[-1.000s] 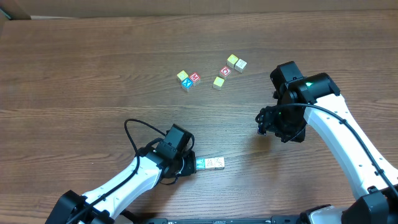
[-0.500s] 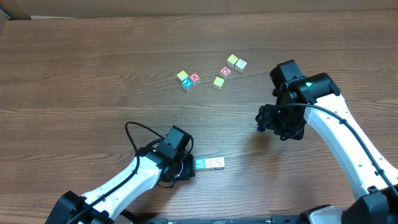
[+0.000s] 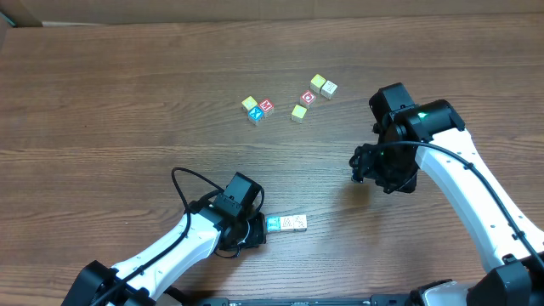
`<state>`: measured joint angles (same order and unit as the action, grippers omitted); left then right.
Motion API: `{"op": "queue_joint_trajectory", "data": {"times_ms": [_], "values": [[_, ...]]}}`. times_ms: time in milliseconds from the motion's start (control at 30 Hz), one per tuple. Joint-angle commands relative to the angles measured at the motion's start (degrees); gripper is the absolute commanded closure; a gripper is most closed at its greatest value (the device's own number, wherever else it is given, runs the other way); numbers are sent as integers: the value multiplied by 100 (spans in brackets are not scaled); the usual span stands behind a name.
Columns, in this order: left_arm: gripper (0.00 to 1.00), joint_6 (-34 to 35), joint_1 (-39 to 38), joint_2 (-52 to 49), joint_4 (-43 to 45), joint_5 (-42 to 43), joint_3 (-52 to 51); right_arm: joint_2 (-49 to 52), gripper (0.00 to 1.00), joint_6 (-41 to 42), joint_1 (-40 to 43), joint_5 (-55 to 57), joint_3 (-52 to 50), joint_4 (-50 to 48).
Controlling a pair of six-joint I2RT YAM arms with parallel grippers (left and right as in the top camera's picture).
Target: Flip 5 blocks
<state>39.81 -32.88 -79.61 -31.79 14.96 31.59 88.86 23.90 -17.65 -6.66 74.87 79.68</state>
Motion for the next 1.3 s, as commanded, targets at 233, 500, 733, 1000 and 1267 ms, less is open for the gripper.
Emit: {"op": "queue_joint_trajectory", "data": {"times_ms": [233,500,733,1000,1267], "values": [[96,-127,31,-63,-262,372,-68,-111,28,-44,4,-4,111,243],[96,-129,31,-63,-422,566,-68,-109,28,-188,4,13,111,232],[81,-221,28,-63,-608,570,-68,-109,28,-164,4,-144,111,232],[96,-219,28,-63,-811,566,-68,-111,27,-166,4,-162,111,225],[96,-221,28,-63,-894,562,-68,-111,23,-166,4,-162,111,168]]}}
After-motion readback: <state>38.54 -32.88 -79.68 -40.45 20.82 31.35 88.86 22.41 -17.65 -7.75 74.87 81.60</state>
